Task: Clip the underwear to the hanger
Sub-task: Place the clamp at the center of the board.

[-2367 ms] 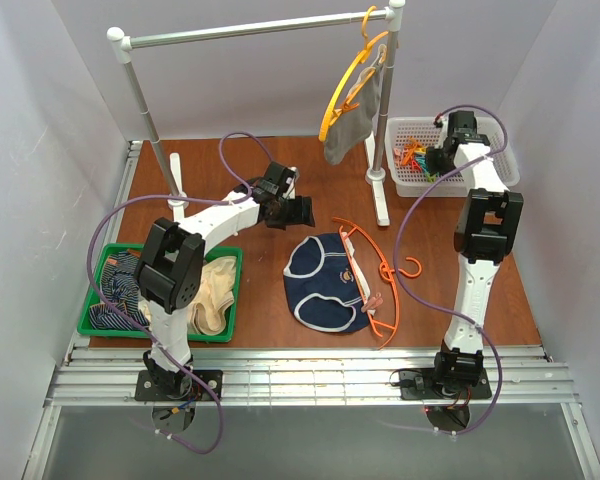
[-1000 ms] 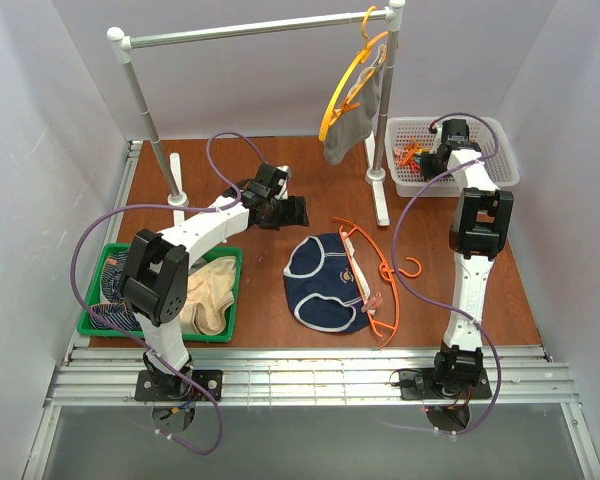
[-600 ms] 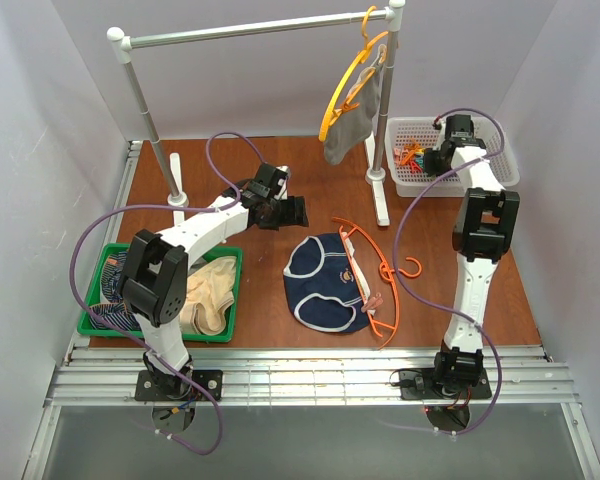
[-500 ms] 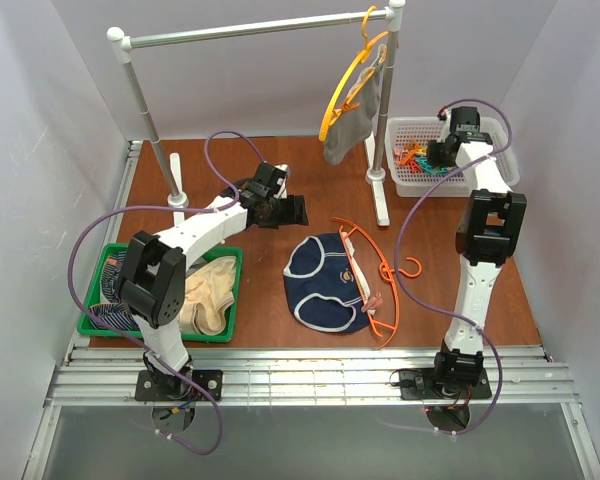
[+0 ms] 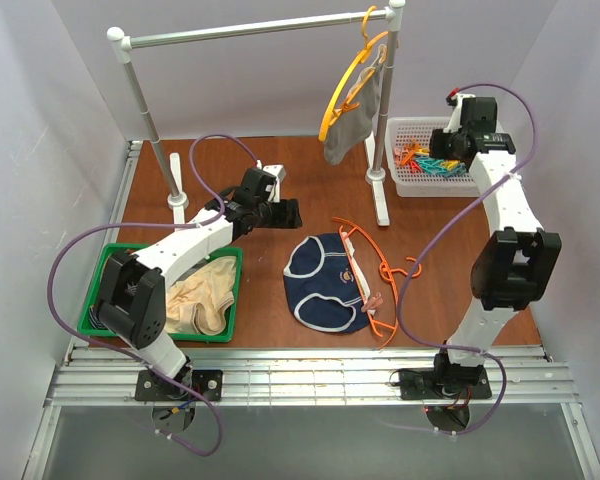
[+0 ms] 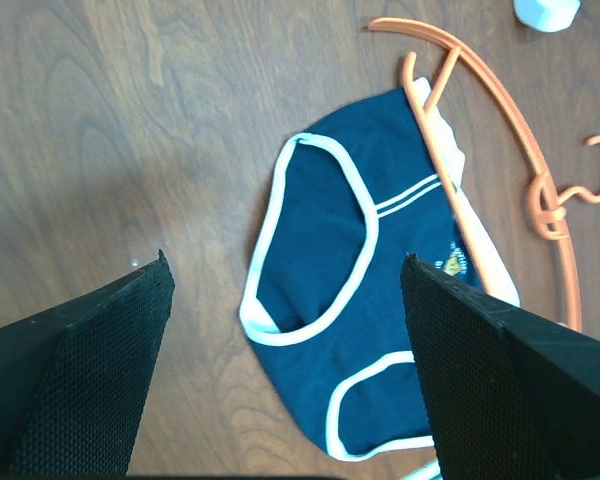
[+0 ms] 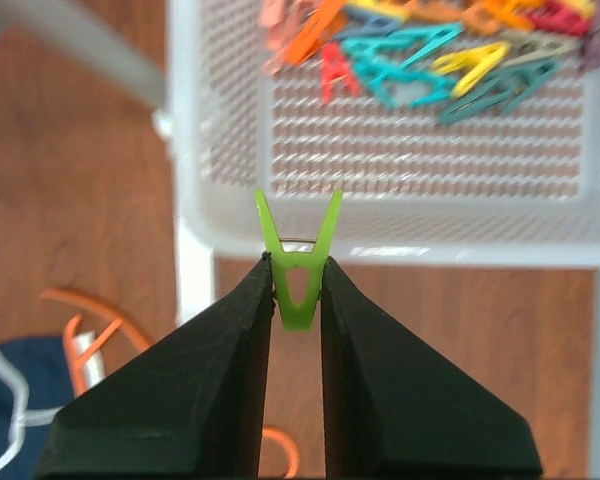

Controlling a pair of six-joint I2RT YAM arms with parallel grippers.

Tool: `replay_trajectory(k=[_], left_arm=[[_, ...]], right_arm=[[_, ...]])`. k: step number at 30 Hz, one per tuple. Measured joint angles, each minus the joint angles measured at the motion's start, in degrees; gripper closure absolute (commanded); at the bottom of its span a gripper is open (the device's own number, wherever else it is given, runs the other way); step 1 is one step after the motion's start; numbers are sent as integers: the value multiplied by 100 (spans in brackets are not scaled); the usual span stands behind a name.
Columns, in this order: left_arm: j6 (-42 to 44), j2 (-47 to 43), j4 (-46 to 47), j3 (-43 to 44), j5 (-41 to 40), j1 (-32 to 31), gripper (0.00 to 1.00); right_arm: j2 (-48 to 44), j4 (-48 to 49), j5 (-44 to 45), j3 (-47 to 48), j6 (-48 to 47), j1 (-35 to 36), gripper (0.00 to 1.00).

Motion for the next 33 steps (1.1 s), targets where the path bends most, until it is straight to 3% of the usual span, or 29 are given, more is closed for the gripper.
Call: replay_trajectory(k=[5,11,15,27,30,33], left_arm=[[308,-168,39,-111,-286,-125,18],[511,-863,-4,-699,-640,-181,18],[660,-1517,44,-1305,-706,-184,19],[588,-2015,380,-2245,-1303,-352,23],[505,-2024,413,-2297,-1565,-564,24],[400,-2020,459,-2299,-1816,-942,24]], right_arm=[[-1113,-20,-57,-1250,450,669,86],[-2739,223,227,-3298,1491,2640,87],[-3244,275,527,-4308,2321,3545,87],[-1716,1202,863,-4435,3945,4647,85],[-1217,1484,857,-4435,4275,4745,79],[-815,1572,817,-4323,4395,4750,64]])
